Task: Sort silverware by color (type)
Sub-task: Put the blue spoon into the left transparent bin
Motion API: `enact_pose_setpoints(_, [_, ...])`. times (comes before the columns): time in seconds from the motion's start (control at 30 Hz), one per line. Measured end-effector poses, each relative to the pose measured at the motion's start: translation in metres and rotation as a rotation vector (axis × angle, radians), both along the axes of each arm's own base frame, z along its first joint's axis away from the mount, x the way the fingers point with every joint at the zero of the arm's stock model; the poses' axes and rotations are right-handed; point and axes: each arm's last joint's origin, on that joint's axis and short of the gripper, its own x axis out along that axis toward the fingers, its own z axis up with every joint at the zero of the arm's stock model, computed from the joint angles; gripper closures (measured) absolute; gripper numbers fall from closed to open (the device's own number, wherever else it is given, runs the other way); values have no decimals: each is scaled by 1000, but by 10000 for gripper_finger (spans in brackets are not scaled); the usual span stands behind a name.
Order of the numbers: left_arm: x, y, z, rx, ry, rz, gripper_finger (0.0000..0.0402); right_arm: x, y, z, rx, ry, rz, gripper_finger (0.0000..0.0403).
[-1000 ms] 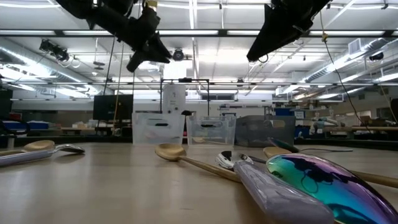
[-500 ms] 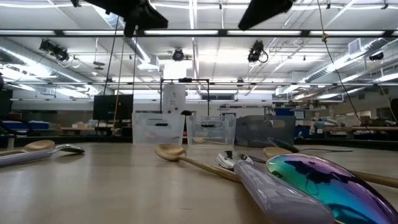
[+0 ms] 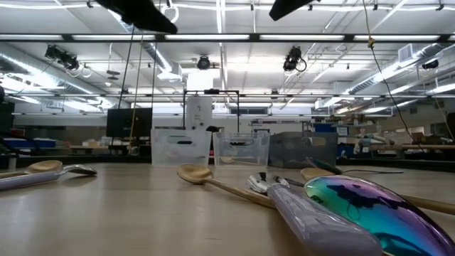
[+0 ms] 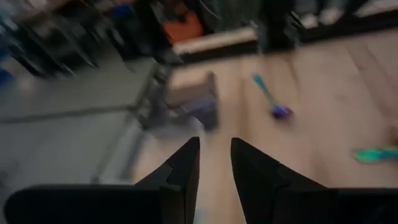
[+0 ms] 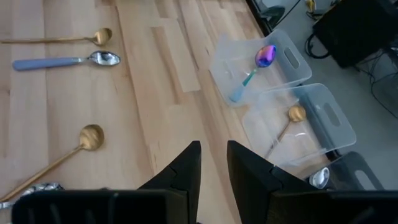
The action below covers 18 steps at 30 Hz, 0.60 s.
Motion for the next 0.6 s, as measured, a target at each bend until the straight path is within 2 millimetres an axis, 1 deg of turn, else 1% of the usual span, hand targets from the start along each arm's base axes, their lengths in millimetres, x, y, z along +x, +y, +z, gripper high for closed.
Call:
enact_pose_setpoints(0.17, [-7,-15,-16,-160,145,1,301,2,-6,7,45,4,6,314])
enact_pose_setpoints(0.33, [-16,-30,-29,-280,278,19,301,5,-15,6,121,41,30,314])
enact_pose_setpoints(0.47, [-21,-40,-34,-337,329,24,301,4,-23,4,152,82,28,314])
enact_pose_setpoints(0.6, [-23,-50,-39,-364,345,0,301,3,-28,2,179,127,31,314])
